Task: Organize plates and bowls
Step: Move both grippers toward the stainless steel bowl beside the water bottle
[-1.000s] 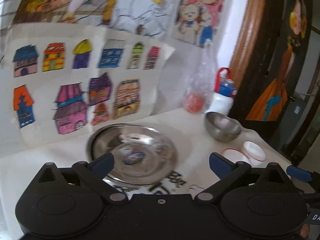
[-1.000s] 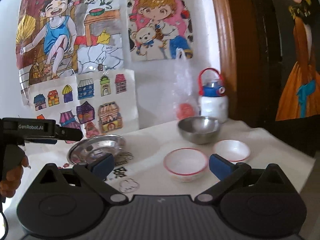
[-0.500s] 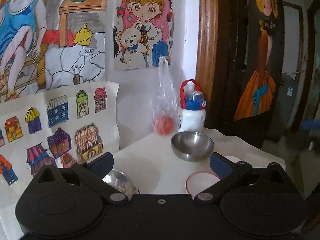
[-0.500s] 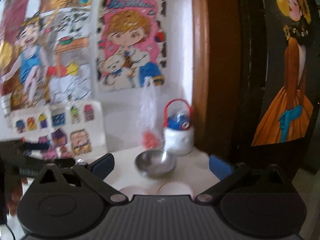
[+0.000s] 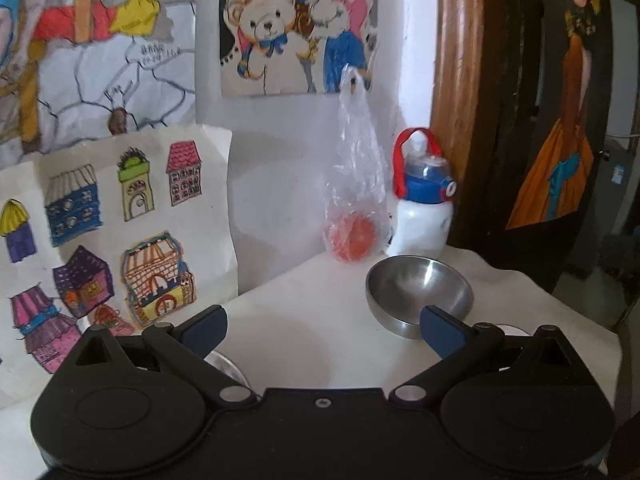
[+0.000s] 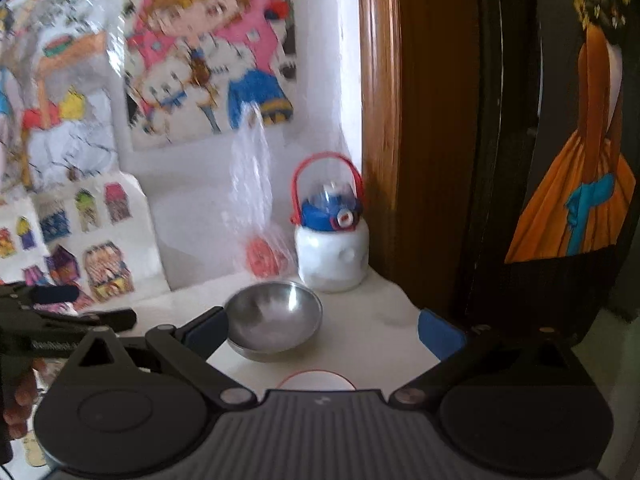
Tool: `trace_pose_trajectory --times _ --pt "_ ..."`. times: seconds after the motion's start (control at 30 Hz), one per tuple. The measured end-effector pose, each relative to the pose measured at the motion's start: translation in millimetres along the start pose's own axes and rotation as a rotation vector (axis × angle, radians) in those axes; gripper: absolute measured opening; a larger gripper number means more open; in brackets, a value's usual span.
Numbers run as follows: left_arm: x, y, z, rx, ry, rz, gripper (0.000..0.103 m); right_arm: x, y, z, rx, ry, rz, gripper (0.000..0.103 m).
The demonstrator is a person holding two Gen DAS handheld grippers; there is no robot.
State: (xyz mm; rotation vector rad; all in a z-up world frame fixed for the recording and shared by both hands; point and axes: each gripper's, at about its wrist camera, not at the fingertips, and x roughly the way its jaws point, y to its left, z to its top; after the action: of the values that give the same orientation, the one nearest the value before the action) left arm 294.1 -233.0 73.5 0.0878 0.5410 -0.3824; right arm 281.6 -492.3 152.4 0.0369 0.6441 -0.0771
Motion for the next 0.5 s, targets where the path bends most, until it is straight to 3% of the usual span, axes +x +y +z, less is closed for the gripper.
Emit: trace_pose_trajectory --times 0.3,0.5 --pt "68 5 6 -0.077 0.080 0.011 0.102 83 -16 -4 0.070 0.109 -0.001 0.103" --pt "100 2 7 -0.072 0.100 0.020 0.102 121 -17 -5 0.081 0.160 0.002 0.103"
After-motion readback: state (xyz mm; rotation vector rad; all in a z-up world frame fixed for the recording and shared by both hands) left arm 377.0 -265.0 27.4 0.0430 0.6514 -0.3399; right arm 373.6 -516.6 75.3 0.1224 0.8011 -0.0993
